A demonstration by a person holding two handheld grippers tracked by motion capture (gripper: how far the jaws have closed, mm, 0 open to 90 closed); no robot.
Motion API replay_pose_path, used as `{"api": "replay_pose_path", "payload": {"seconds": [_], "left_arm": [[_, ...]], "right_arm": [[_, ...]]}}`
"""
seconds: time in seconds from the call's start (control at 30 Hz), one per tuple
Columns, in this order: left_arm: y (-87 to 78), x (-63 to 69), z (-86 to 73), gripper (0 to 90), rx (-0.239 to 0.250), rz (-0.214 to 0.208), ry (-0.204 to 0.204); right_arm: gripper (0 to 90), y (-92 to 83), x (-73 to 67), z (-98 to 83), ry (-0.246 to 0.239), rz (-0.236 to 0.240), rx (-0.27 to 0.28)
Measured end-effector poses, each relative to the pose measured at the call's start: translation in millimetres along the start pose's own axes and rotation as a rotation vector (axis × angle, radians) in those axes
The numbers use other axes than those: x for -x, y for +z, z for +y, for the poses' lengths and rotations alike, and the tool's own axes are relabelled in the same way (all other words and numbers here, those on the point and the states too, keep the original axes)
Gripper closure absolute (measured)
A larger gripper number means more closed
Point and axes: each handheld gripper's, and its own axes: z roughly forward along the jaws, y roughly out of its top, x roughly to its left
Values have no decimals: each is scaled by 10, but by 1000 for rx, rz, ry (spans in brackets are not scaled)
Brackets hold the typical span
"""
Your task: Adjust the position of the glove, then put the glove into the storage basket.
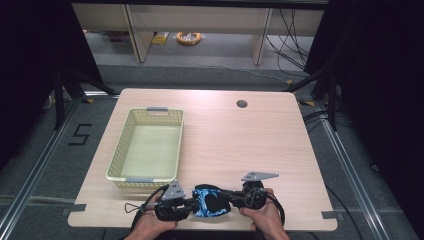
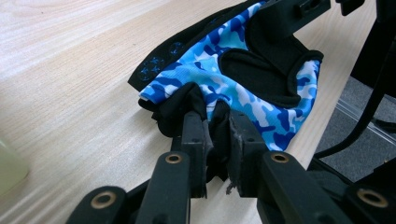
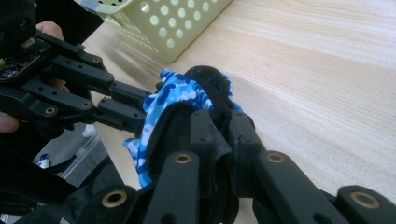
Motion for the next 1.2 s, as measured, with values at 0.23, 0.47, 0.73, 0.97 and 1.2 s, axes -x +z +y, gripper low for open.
{"api": "replay_pose_path", "payload": {"seconds": [0.23, 0.47, 0.73, 0.97, 1.2], "left_arm": [[-33, 29, 31, 780, 30, -26, 2], [-76, 29, 24, 779, 17, -26, 24], [-93, 33, 14, 779, 22, -24, 11], [-147, 43, 59, 779, 39, -25, 41], [-258, 52, 198, 779, 71, -26, 50]], "right_arm": [[825, -32, 6, -12, -18, 9, 20], [825, -40, -4, -12, -65, 7, 28], [824, -25, -34, -10, -79, 16, 24], [825, -93, -104, 12, -88, 10, 37], [825, -214, -205, 118, -77, 16, 60]]}}
